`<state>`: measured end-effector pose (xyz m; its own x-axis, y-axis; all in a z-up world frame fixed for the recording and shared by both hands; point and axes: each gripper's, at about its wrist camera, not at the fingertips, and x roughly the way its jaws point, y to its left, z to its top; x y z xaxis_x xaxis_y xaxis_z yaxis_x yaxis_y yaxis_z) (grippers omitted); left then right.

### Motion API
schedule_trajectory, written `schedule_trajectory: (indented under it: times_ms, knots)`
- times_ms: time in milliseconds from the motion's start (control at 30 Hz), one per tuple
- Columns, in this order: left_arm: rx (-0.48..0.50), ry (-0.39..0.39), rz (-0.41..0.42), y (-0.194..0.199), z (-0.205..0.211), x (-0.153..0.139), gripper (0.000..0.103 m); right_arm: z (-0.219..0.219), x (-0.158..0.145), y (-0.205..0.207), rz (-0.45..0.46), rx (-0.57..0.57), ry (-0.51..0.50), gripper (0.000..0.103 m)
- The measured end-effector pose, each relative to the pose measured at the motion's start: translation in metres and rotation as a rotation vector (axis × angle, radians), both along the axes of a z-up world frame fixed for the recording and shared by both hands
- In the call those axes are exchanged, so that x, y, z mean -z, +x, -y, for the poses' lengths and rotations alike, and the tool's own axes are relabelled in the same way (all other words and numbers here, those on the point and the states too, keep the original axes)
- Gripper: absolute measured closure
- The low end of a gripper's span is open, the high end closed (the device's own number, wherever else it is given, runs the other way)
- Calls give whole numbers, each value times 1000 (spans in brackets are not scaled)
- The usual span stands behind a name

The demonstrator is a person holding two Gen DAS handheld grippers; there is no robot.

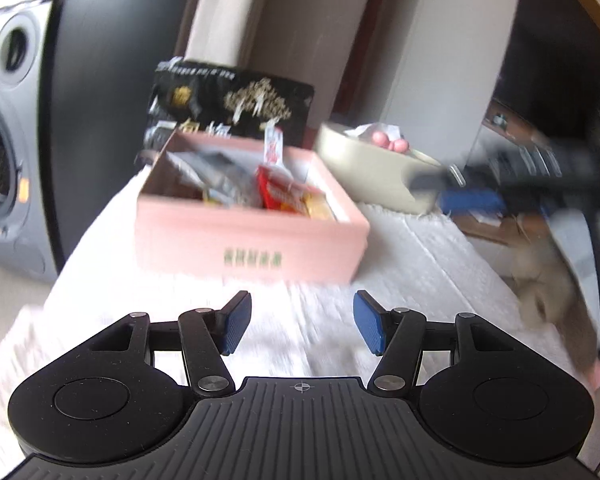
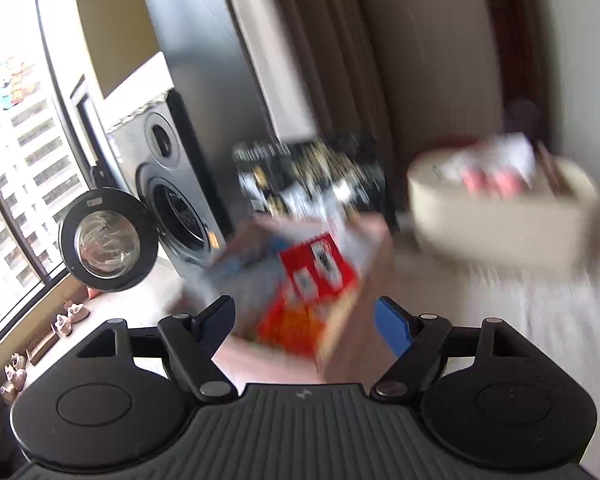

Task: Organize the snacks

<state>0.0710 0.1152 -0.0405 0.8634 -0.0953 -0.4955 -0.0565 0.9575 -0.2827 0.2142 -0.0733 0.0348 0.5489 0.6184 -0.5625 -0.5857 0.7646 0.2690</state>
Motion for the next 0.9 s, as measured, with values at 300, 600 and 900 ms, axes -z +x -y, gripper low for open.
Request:
schedule_trajectory:
  times_ms: [300,600,900]
  knots:
    - [-66,134,74,-47,47,-26,41,51,41,-111,120,229,-56,22]
    - [-12,164,54,-55,66,-40,83,44,31,-149,197,200,-122,22]
    - [-7,164,104,-65,78,-42,85,42,24,-159,215,186,-108,22]
